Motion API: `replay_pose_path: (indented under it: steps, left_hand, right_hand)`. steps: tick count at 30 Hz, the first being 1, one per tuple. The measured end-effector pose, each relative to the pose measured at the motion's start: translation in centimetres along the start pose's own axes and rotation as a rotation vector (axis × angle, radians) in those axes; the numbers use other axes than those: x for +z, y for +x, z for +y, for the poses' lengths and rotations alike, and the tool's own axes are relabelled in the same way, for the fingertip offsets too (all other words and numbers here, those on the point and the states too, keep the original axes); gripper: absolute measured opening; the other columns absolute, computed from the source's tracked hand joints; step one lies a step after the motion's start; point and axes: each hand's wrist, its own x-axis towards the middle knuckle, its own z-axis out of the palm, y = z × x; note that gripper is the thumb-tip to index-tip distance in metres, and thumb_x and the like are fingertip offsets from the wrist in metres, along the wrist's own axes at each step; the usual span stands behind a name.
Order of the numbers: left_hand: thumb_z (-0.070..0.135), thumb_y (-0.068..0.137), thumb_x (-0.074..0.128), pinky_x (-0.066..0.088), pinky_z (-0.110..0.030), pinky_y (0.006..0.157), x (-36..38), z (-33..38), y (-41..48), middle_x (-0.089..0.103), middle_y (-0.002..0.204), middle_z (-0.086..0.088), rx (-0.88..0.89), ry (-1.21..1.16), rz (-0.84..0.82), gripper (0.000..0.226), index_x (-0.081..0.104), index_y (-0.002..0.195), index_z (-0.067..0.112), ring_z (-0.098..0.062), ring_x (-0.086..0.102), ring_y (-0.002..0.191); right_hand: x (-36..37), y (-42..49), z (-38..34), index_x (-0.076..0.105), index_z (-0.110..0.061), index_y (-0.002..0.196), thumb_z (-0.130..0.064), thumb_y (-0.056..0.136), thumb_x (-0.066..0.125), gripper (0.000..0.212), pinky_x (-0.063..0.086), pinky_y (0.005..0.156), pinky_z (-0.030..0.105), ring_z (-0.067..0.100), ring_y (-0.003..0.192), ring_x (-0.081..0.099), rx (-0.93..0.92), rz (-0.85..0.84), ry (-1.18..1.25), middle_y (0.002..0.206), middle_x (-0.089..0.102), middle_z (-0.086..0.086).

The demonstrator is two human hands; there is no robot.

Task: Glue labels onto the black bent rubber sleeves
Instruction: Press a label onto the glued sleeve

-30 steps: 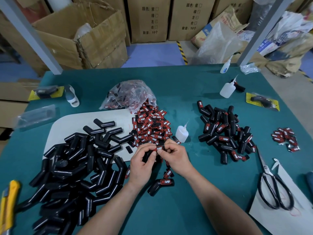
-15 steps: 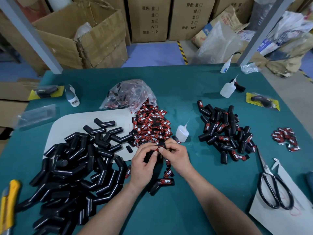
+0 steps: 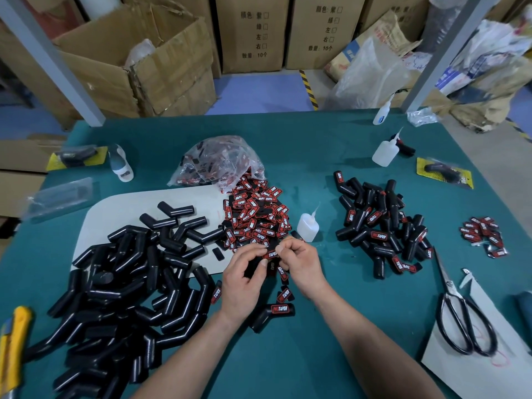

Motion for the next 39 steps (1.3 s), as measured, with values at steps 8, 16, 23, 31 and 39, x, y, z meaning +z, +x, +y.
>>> replay_pose_path:
  steps: [8, 16, 23, 31, 39]
  left_hand:
    - [0.023, 0.094, 0.064, 0.046, -0.021, 0.101, 0.01, -0.16, 0.34, 0.068, 0.118, 0.016, -0.040, -0.060, 0.026, 0.021, 0.068, 0.112, 0.033, -0.016, 0.065, 0.116]
    - [0.029, 0.091, 0.066, 0.051, -0.028, 0.100, 0.04, -0.22, -0.12, 0.070, 0.119, 0.011, -0.150, -0.108, -0.025, 0.028, 0.064, 0.118, 0.038, -0.020, 0.066, 0.117]
    - [0.028, 0.093, 0.064, 0.049, -0.022, 0.100, 0.19, -0.16, -0.18, 0.068, 0.117, 0.018, -0.030, 0.017, -0.002, 0.014, 0.068, 0.107, 0.030, -0.010, 0.066, 0.114]
    - [0.039, 0.092, 0.065, 0.052, -0.024, 0.095, 0.05, -0.17, -0.05, 0.070, 0.110, 0.015, -0.163, -0.085, 0.000, 0.011, 0.064, 0.101, 0.044, -0.015, 0.067, 0.110]
    - [0.011, 0.091, 0.065, 0.053, -0.027, 0.093, -0.47, -0.07, 0.39, 0.074, 0.106, -0.004, -0.263, -0.311, 0.059, 0.011, 0.067, 0.101, 0.012, -0.017, 0.068, 0.104]
  right_hand:
    - [0.13, -0.23, -0.25, 0.061, -0.023, 0.058, -0.027, 0.082, 0.066, 0.025, 0.039, 0.059, 0.025, 0.010, 0.058, 0.041, -0.064, -0.028, -0.023, 0.065, 0.047, -0.008]
    - [0.02, -0.10, -0.31, 0.058, -0.023, 0.056, -0.020, 0.083, 0.069, 0.030, 0.040, 0.065, 0.021, 0.009, 0.062, 0.044, -0.071, 0.002, -0.070, 0.063, 0.050, -0.009]
    - [0.00, -0.08, -0.04, 0.059, -0.022, 0.058, -0.026, 0.082, 0.071, 0.027, 0.040, 0.064, 0.021, 0.009, 0.062, 0.044, -0.073, 0.013, -0.043, 0.062, 0.049, -0.010]
    - [0.44, -0.30, 0.17, 0.061, -0.019, 0.060, -0.013, 0.084, 0.071, 0.027, 0.041, 0.065, 0.020, 0.008, 0.065, 0.046, -0.154, 0.029, -0.077, 0.065, 0.051, -0.008]
    - [0.51, -0.96, -0.45, 0.066, -0.030, 0.063, -0.016, 0.096, 0.063, 0.036, 0.024, 0.049, 0.032, 0.010, 0.049, 0.032, -0.059, -0.219, -0.078, 0.052, 0.037, -0.011]
